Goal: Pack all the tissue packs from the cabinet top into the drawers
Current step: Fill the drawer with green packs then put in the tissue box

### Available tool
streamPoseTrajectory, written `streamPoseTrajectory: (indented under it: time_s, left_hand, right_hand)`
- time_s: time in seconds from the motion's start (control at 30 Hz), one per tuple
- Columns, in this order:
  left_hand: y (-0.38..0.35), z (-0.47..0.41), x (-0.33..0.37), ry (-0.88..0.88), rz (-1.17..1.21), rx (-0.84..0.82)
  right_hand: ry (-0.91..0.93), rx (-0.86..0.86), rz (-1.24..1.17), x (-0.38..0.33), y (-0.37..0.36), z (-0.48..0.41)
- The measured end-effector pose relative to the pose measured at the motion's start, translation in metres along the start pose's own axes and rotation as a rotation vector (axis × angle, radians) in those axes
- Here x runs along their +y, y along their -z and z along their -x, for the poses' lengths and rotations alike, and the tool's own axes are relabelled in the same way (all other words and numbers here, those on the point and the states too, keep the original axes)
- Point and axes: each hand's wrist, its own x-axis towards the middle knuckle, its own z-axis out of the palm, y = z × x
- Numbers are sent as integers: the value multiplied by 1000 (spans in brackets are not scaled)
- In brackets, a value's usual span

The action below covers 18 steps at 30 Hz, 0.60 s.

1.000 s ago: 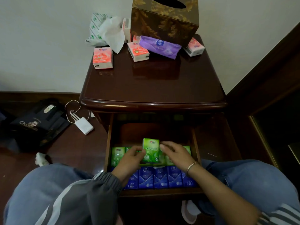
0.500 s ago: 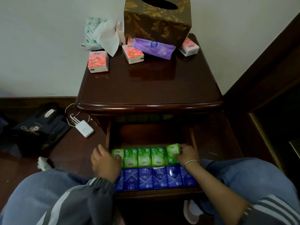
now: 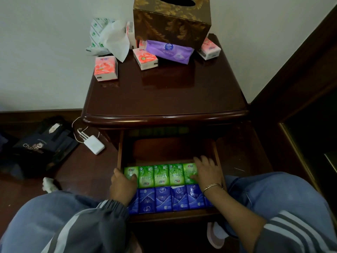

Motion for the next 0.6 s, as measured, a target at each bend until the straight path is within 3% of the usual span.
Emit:
streamPoseTrajectory:
  time_s: [0.17,0.37,0.47,0.6]
  left_hand:
    - [-2,-1,0,-1,1,9]
    - [-4,-6,-3,-7,4,23]
    - [-4,-8,-6,-6,8,29]
    - [0,-9,-10,-38,49,11]
  right_hand:
    - [68,-262,-111,-2,-20,4]
    - [85,-342,-230,6,-25,5]
    - [93,-328,-256,8,-22,6]
    - [143,-162,-142,6,-6,17]
